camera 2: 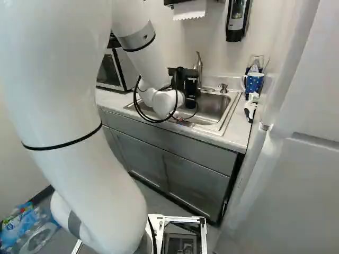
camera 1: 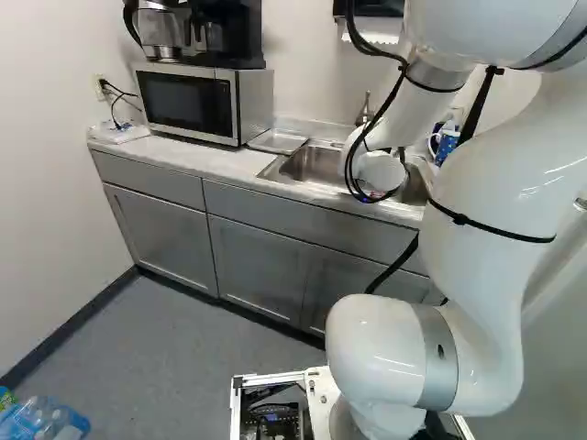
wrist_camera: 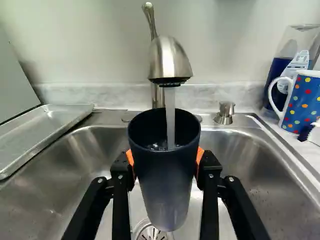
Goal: Rinse the cup and place it in the tray
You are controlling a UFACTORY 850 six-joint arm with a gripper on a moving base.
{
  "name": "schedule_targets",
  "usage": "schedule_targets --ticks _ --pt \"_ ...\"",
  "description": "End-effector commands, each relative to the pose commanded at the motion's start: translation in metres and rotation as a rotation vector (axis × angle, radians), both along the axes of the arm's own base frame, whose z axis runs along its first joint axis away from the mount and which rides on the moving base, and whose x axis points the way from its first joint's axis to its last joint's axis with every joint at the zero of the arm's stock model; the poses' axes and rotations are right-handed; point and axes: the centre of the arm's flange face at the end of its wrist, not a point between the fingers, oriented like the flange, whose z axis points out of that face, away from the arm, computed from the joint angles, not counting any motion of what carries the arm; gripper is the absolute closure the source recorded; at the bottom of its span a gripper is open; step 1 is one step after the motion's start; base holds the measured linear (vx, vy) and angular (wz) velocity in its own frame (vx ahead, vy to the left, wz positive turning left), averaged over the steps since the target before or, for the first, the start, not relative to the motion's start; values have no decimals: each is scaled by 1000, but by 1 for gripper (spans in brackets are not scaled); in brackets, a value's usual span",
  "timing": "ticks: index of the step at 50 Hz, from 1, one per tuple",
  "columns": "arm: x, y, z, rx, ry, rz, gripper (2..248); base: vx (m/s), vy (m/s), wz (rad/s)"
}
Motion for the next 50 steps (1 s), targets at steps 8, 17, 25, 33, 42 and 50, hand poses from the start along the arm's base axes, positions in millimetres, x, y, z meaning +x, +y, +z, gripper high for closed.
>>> schedule_targets --ticks 8,17,25,33,42,50 --pt "0 0 0 0 0 0 125 0 0 0" --pt "0 0 0 0 0 0 125 0 0 0" --pt "0 0 0 0 0 0 125 0 0 0" --pt "0 0 0 0 0 0 125 0 0 0" --pt "0 0 0 0 0 0 125 0 0 0" --pt "0 0 0 0 0 0 125 0 0 0"
